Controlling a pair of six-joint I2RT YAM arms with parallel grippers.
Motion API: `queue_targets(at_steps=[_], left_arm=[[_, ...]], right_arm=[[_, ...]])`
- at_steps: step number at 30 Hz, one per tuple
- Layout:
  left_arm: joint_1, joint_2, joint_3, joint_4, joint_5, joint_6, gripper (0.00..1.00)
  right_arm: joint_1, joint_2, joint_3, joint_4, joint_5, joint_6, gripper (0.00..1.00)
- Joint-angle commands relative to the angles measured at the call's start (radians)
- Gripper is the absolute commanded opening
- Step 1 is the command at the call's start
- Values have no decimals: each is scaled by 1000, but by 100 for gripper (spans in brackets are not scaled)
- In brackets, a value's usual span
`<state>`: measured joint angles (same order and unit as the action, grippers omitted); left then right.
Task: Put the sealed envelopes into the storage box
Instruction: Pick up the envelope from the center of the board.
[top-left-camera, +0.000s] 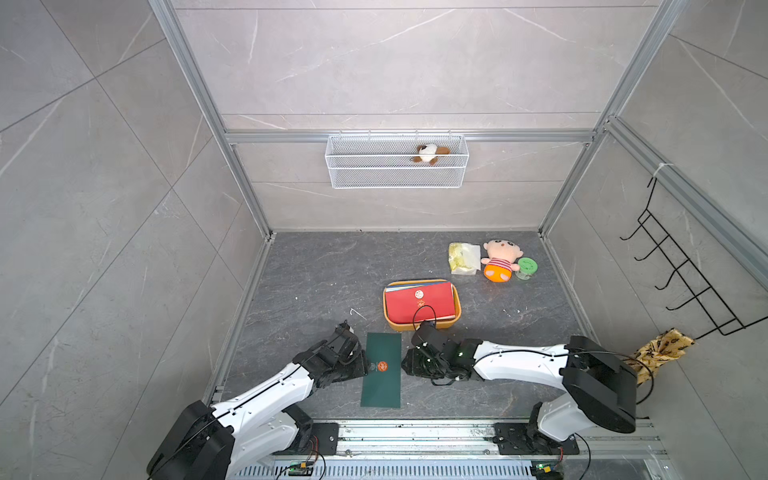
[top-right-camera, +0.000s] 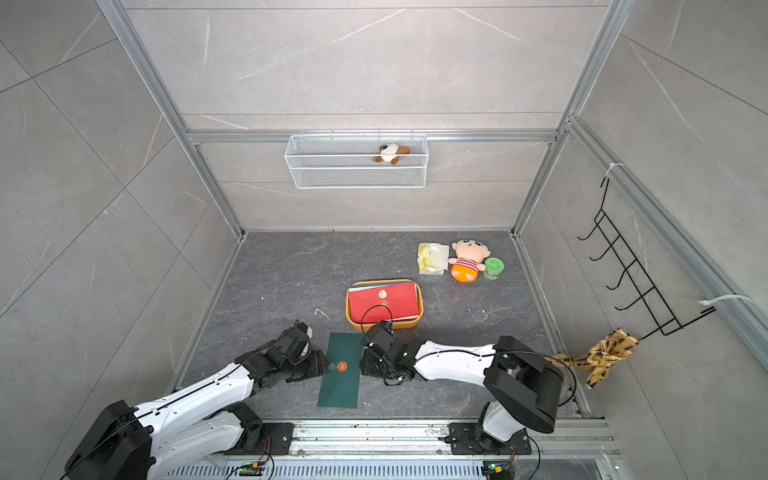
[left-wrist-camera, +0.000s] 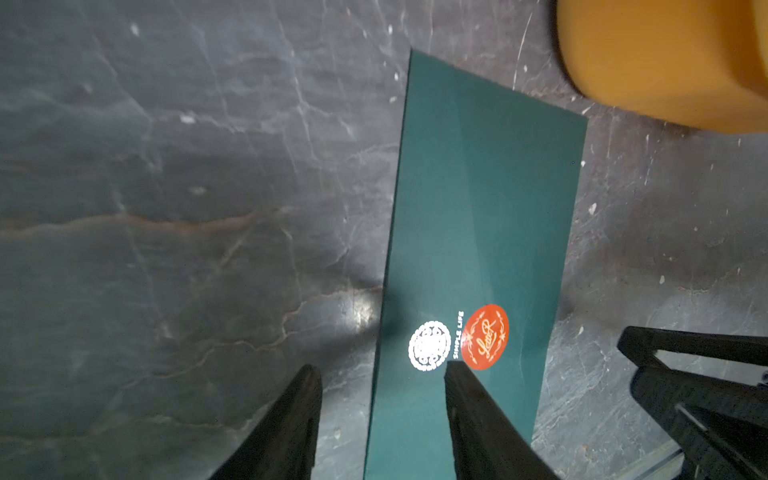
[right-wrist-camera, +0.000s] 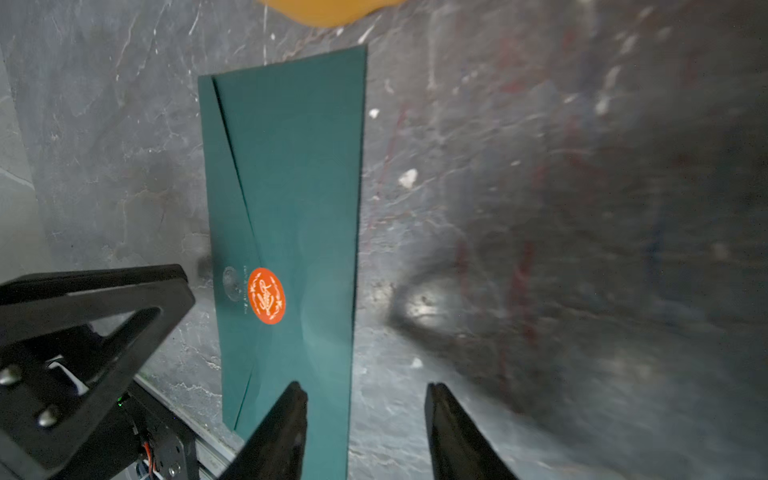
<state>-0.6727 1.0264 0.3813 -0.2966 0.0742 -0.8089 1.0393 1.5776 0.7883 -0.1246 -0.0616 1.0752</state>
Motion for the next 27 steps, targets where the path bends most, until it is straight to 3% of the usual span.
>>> queue_targets(at_steps=[1,12,19,27], left_arm=[[-18,-21,-23,70,37,-101,53],[-26,-58,-171,219,159,-209,52],[-74,-142,-207,188,171,-256,52],[-105,-310,-281,196,177,-355,52]], right_arm=[[24,55,59,39,33,57,50],[32,214,152,45,2,60,50],[33,315,284,31,-49,-3,50],[25,283,362,-41,-23,-110,51]])
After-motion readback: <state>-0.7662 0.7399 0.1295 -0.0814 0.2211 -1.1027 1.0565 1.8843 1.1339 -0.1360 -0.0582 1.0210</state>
